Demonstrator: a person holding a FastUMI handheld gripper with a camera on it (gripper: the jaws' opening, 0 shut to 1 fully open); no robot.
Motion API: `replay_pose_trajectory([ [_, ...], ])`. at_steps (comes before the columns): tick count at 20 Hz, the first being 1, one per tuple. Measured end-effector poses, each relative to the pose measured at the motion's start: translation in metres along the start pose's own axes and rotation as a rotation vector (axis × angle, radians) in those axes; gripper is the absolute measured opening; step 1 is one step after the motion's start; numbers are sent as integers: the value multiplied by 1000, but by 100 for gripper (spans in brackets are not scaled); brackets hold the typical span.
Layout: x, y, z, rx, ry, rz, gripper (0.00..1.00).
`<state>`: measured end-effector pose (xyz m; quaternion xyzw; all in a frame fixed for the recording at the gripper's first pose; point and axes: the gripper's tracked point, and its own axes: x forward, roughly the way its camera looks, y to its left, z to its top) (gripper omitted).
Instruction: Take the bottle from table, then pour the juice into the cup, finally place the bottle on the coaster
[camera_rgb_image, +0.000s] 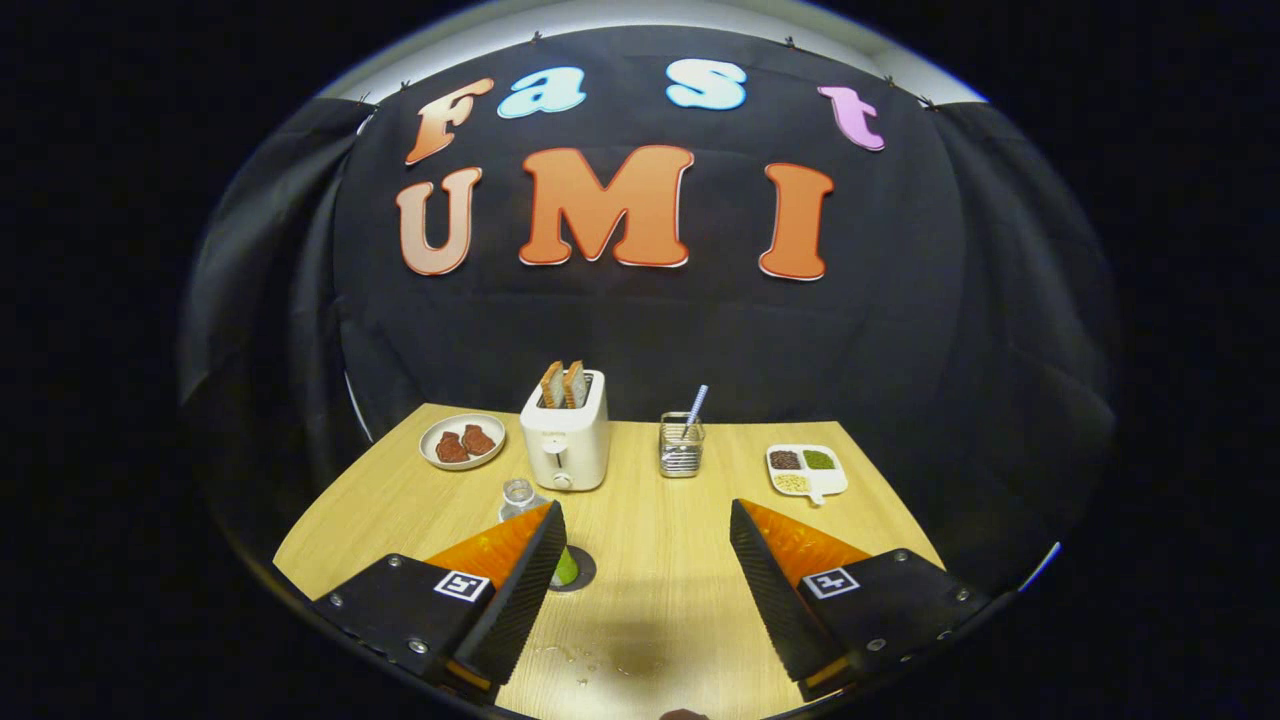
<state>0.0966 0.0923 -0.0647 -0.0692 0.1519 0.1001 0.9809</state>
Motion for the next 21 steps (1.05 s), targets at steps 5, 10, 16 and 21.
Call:
replay_pose_trajectory([
  [5,-23,-16,21,33,-38,-43,98],
  [10,-34,-6,37,50,-95,-30,98],
  [16,-51,-20,41,45,-133,-54,98],
  [21,-74,-48,41,62,-152,-111,98],
])
